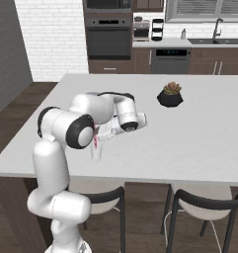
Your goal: Take a straw from the drawer in front and place it inside the glass cup on the dining counter.
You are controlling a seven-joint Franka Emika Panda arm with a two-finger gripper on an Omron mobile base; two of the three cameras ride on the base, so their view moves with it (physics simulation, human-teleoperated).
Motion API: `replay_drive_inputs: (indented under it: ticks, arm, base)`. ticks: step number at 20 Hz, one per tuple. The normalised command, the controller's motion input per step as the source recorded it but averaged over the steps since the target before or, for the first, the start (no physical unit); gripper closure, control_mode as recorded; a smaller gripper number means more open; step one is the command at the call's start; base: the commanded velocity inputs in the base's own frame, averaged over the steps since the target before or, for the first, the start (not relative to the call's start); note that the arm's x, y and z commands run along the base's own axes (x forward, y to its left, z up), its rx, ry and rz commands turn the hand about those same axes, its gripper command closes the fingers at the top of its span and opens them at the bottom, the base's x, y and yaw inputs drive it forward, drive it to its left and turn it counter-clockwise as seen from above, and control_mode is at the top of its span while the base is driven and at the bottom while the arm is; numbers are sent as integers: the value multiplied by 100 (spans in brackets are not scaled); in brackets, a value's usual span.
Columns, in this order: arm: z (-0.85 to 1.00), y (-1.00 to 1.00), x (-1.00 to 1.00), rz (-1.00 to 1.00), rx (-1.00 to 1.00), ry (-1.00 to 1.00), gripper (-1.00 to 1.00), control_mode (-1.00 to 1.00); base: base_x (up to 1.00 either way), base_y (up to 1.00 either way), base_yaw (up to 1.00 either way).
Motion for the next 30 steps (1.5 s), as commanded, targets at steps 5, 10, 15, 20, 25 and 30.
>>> replay_drive_inputs:
  ticks: [5, 10, 15, 20, 25, 30]
  arm:
    - [-23, 0, 30, -2, 0, 0, 100, -100]
    - [-21, 0, -15, -3, 1, 0, 100, -100]
    - [-15, 0, -45, -5, 6, 0, 100, -100]
    - [-21, 0, -30, -8, 1, 0, 100, -100]
    - [-10, -5, -51, -13, 0, 0, 100, -100]
    - [-1, -4, -46, -15, 0, 1, 100, -100]
  base:
    - [0, 0, 0]
    - [0, 0, 0]
    - [0, 0, 0]
    - [0, 0, 0]
    - [0, 0, 0]
    - [0, 0, 0]
